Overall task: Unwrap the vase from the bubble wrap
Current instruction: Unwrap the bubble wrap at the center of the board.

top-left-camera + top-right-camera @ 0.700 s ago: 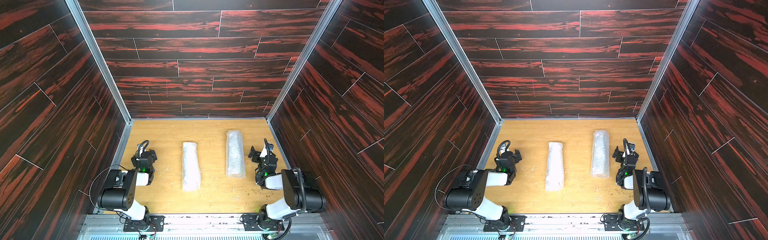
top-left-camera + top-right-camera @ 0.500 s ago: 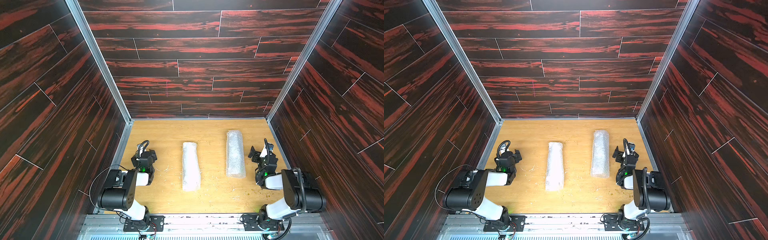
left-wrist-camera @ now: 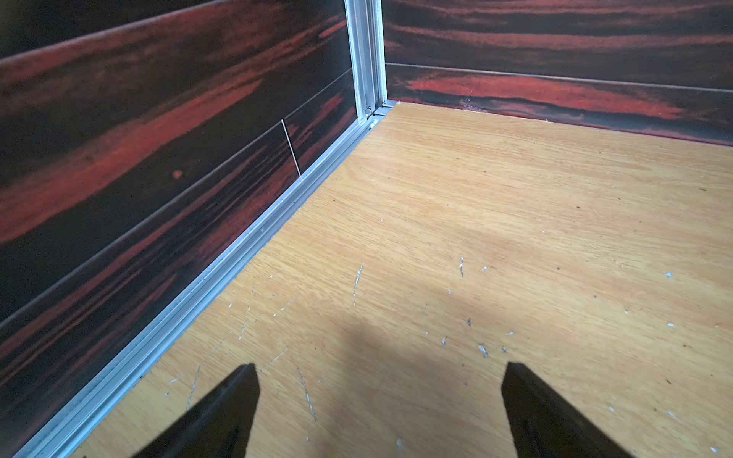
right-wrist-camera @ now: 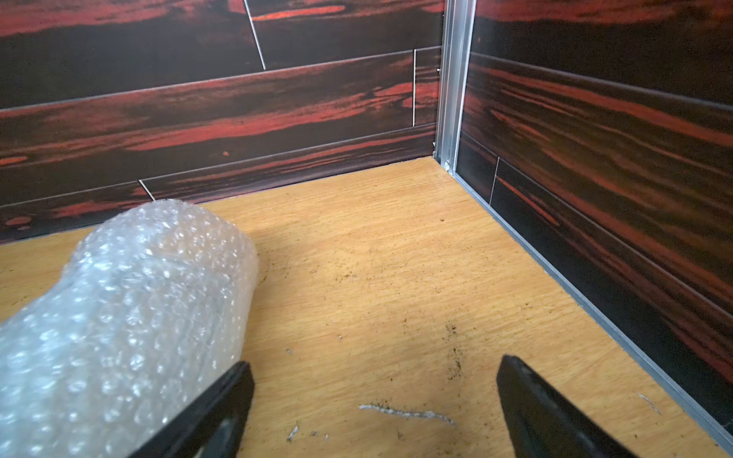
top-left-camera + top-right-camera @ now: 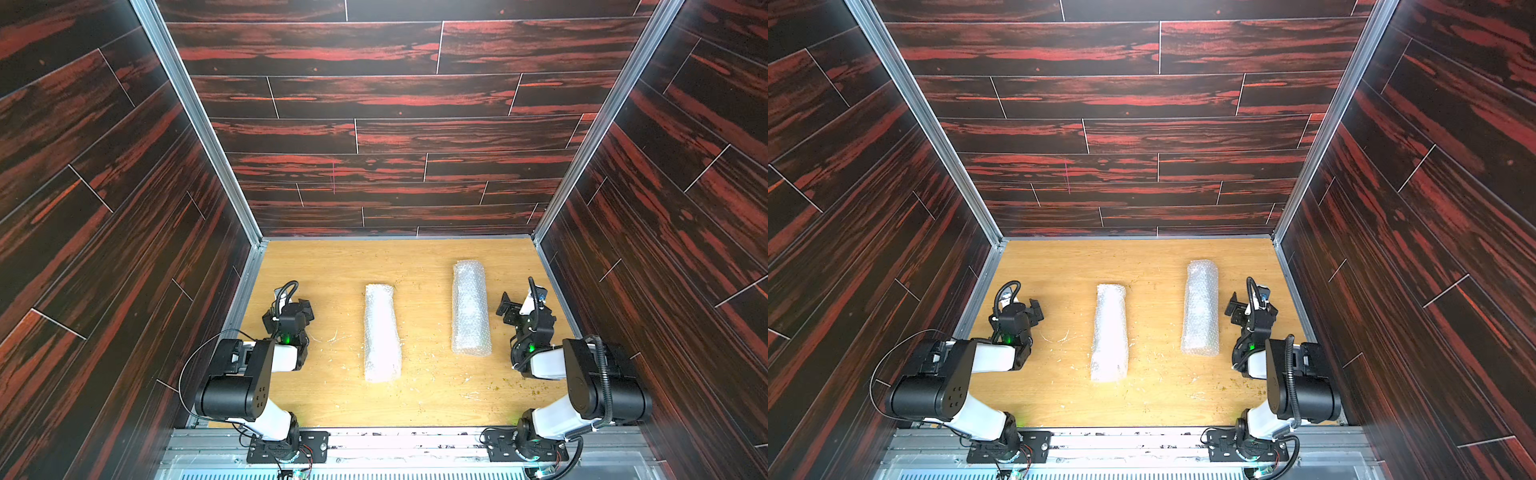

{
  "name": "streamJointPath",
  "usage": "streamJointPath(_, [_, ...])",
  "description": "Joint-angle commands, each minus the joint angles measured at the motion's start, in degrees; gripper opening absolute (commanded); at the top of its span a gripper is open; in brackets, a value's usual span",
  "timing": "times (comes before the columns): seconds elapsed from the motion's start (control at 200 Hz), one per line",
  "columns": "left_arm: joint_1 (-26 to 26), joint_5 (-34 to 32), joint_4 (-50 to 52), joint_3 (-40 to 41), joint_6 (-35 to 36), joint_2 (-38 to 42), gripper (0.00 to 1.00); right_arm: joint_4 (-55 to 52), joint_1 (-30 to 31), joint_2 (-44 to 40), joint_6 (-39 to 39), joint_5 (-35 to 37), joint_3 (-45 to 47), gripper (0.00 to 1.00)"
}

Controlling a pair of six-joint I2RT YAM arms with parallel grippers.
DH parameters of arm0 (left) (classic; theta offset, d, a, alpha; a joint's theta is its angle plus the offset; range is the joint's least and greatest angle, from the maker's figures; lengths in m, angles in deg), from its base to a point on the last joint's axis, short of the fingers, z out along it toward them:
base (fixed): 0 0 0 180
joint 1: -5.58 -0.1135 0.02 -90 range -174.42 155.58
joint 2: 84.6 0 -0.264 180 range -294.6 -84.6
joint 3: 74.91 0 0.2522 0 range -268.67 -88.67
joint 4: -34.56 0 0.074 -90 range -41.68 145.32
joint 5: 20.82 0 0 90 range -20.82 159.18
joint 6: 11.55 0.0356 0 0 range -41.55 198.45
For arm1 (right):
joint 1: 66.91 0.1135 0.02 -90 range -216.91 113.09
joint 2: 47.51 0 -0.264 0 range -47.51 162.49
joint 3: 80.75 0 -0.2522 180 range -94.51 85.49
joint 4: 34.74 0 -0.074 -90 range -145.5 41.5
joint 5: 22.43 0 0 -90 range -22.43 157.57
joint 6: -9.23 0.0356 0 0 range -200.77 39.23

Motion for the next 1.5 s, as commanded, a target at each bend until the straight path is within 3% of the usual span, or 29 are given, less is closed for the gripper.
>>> streamJointPath(0.0, [-0.33, -0.1, -0.36, -0.86, -0.73, 1.46, 1.0, 1.99, -0.17, 0.74, 0.02, -0.35, 0.47, 0.99])
streamJointPath(0.16, [-0.33, -0.03, -0.36, -0.75, -0.77, 1.65, 1.0, 2.9, -0.14, -1.5, 0.64, 1.21, 1.84, 0.99])
streamJointPath(0.321, [-0.07, 0.92, 1.94, -2.5, 2.53, 4.81, 1.0, -13.36, 1.4, -10.96, 0.69, 5.42, -2.03, 0.99])
streamJointPath(0.416, [0.2, -0.48, 23.9, -9.2, -0.27, 12.86, 1.0, -31.66, 4.62, -15.02, 0.67, 12.02, -8.59, 0.99])
streamJointPath(0.486, [0.28, -2.16, 34.67, -13.85, -4.51, 17.02, 1.0, -36.97, 10.64, -16.75, -3.83, 21.28, -12.79, 0.99])
streamJointPath(0.546, [0.62, 0.81, 44.07, -18.42, -9.89, 19.89, 1.0, -43.8, 15.21, -18.88, -4.21, 25.35, -16.11, 0.99])
streamJointPath(0.636, [1.1, 8.29, 61.38, -26.4, -20.31, 21.1, 1.0, -62.43, 18.12, -20.75, 3.0, 22.02, -23.64, 0.99])
streamJointPath(0.686, [1.2, 16.78, 68.37, -29.29, -23.87, 20.75, 1.0, -69.89, 19.6, -21.35, 5.35, 17.74, -25.98, 0.99])
streamJointPath(0.786, [2.75, 36.24, 68.1, -26.96, -27.67, 21.82, 1.0, -81.41, 26.63, -24.0, 7.9, 11.9, -28.87, 0.99])
streamJointPath(0.927, [6.03, 45.29, 66.07, -20.45, -33.45, 24.87, 0.94, -90.76, 40.52, -24.83, 11.43, 7.07, -34.0, 0.99])
streamJointPath(1.007, [6.65, 50.22, 62.82, -15.99, -35.95, 27.56, 0.84, -93.42, 48.47, -20.62, 12.86, 5.62, -38.53, 0.99])
streamJointPath(1.177, [6.78, 57.24, 60.91, -9.57, -38.97, 30.88, 0.83, -89.4, 62.42, -11.3, 14.16, 3.96, -42.58, 0.99])
streamJointPath(1.323, [6.7, 58.59, 57.22, -3.4, -42.58, 35.48, 0.83, -85.35, 66.38, -4.61, 12.25, 1.77, -44.06, 0.99])
streamJointPath(1.493, [6.92, 58.31, 57.38, 0.03, -44.29, 38.67, 0.84, -85.55, 69.81, 0.44, 10.41, 4.1, -46.65, 0.99])
